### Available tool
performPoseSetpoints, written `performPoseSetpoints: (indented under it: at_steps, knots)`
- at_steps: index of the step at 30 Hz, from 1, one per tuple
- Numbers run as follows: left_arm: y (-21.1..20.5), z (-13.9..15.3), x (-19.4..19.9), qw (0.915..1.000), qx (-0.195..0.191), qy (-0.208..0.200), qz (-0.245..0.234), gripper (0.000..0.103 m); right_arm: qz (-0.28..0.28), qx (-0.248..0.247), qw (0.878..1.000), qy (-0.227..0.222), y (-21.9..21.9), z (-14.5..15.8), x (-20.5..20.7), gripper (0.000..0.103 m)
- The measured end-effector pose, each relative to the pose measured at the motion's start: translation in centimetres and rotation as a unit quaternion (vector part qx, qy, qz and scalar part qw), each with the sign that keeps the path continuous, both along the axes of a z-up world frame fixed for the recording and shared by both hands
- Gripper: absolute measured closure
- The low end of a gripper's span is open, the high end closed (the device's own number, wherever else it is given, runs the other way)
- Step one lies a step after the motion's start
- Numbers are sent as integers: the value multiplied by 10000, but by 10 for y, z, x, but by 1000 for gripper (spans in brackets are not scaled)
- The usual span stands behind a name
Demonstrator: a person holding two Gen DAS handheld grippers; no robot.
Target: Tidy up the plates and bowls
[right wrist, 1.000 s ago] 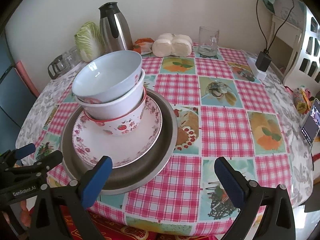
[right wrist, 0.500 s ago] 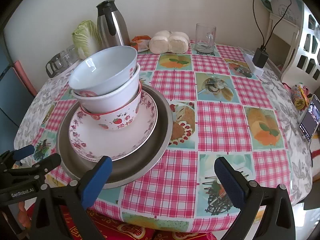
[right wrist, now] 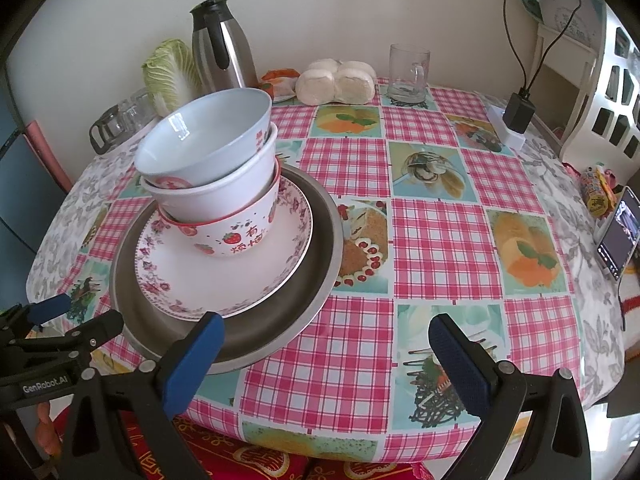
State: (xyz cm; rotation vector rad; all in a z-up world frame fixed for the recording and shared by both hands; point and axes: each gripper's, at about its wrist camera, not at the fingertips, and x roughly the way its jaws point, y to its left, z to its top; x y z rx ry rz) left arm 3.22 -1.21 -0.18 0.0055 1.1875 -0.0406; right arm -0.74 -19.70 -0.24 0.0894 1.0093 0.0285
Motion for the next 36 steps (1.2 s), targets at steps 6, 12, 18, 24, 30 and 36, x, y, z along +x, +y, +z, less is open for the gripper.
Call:
performPoseSetpoints:
  at_steps: [6, 12, 18, 24, 30, 36]
  knots:
    - [0, -1, 1, 10000, -38, 39, -5, 4, -21, -12, 10000, -7, -1, 0, 1, 0]
    - [1, -1, 1, 9999, -100, 41, -10, 4, -30, -22, 10000, -5, -1, 0, 1, 0]
    - [2, -1, 1, 9998, -172, 5, -26, 4, -60, -28, 10000, -2, -1, 0, 1, 0]
    - [5, 1, 1, 9996, -294, -31, -23, 4, -48, -68, 10000, 14, 1, 0, 1, 0]
    - [7, 2, 0, 9992, -382, -68, -38, 4, -30, -119, 9999, 48, 3, -1, 2, 0]
    - [8, 4, 0, 9989, -442, -111, -58, 4, -20, -149, 9999, 69, 4, -3, 3, 0]
